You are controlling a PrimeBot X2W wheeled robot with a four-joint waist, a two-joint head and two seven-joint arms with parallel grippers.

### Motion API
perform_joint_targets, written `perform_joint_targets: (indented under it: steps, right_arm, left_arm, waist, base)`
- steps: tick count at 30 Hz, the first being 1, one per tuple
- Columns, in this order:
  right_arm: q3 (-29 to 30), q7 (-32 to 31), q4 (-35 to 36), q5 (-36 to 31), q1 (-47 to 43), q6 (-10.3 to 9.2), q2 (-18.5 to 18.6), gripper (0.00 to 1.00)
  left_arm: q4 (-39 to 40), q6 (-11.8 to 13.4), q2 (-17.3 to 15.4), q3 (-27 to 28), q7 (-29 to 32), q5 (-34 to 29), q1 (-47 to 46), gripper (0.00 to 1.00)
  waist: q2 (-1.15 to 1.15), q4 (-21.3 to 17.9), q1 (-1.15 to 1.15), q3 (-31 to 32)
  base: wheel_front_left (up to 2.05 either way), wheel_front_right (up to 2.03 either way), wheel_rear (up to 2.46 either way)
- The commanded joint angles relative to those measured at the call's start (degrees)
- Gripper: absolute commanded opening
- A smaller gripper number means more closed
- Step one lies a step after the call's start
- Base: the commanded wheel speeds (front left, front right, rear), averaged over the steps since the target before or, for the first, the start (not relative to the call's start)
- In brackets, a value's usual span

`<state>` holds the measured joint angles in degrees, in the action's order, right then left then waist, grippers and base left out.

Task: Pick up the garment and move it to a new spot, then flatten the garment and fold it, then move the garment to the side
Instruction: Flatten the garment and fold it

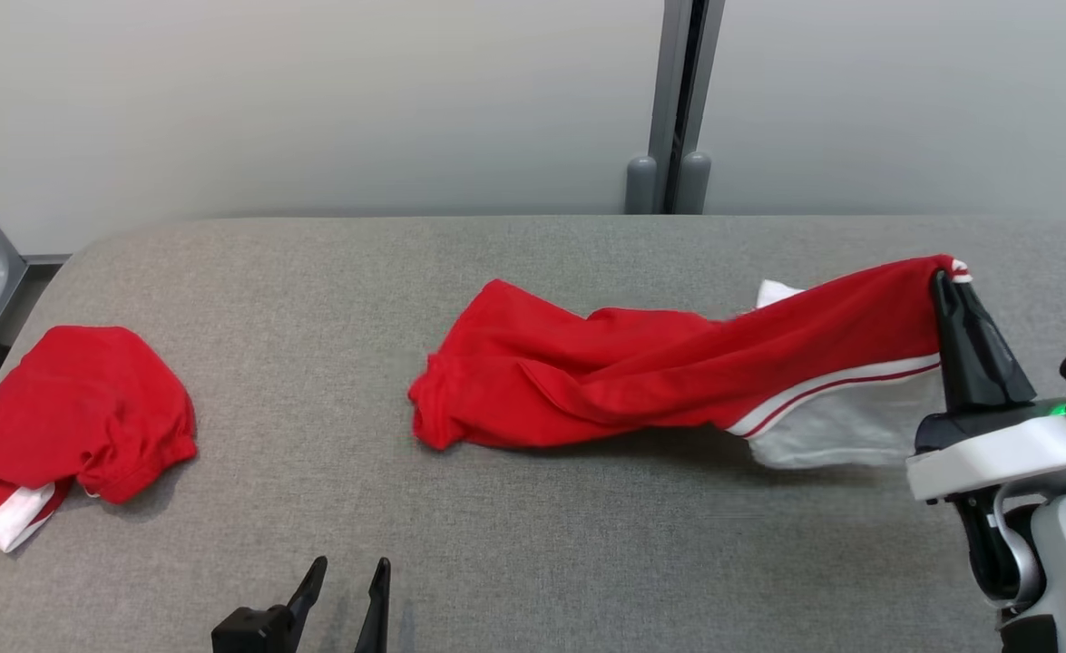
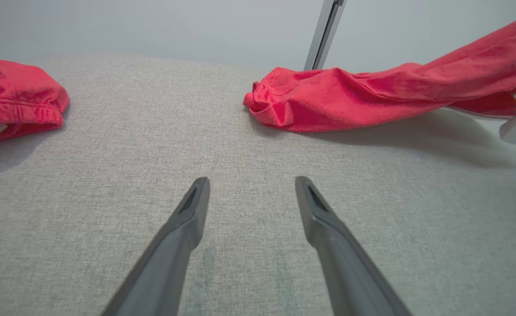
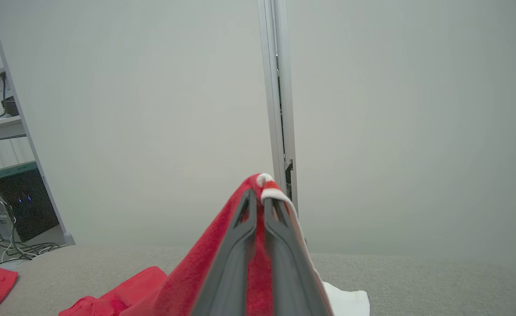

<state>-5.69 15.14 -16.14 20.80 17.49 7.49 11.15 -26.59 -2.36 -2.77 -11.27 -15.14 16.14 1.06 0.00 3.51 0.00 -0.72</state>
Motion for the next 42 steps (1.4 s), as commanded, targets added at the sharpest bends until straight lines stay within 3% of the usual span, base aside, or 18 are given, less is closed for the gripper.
perform_joint_targets:
  steps: [1,2,3,4,10,12,30,41,42]
  right_arm:
    - [0.9,0.0,-0.5,0.1,0.3,0.01,0.5,0.0]
    - [1.1,0.0,-2.1,-0.4,0.0,0.01,0.6,0.07]
    - [1.0,0.0,-4.4,-1.0,-0.1,0.01,0.8,0.47]
    - [1.0,0.0,-6.2,-1.4,0.6,0.01,0.8,1.0]
    - [0.3,0.0,-21.3,-6.5,6.7,0.01,0.6,1.0]
    - [0.8,0.0,-23.2,-6.8,7.6,0.0,-0.4,1.0]
    - [1.4,0.0,-21.4,-5.5,-8.2,0.01,-3.7,1.0]
    - [0.8,0.0,-25.2,-5.9,-6.6,0.01,-3.2,1.0]
    - [0.6,0.0,-25.3,-6.0,-6.4,0.01,-3.2,0.95]
  left_arm:
    - [-0.1,0.2,-0.2,0.1,0.0,0.4,0.7,1.0]
    - [-0.3,0.3,-0.2,0.1,0.0,0.4,1.0,1.0]
    - [-0.5,0.3,-0.2,0.0,0.0,0.4,1.1,1.0]
    - [-0.5,0.2,-0.2,0.0,0.0,0.3,0.9,1.0]
    - [-0.8,-0.1,-0.2,-0.4,0.0,-0.6,-1.4,1.0]
    - [-0.8,-0.2,-0.2,-0.3,0.0,-0.6,-1.8,1.0]
    - [0.0,0.0,-0.2,-0.1,0.0,-0.1,-1.3,1.0]
    - [-0.1,-0.4,-0.2,0.2,0.0,-0.9,-2.3,1.0]
    - [-0.1,-0.5,-0.2,0.3,0.0,-1.0,-2.4,1.0]
  waist:
    - [0.0,-0.2,0.0,0.4]
    - [0.0,-0.2,0.0,0.4]
    - [0.0,-0.1,0.0,0.3]
    - [0.0,-0.1,0.0,0.1]
    - [0.0,0.7,0.0,-3.8]
    - [0.0,0.8,0.0,-4.3]
    - [0.0,-2.6,0.0,-3.3]
    - [0.0,-1.6,0.0,-5.3]
    - [0.0,-1.6,0.0,-5.4]
  base:
    - [0.0,0.0,0.0]
    - [0.0,0.0,0.0]
    - [0.0,0.0,0.0]
    - [0.0,0.0,0.0]
    - [0.0,0.0,0.0]
    - [0.0,0.0,0.0]
    - [0.0,0.0,0.0]
    - [0.0,0.0,0.0]
    - [0.0,0.0,0.0]
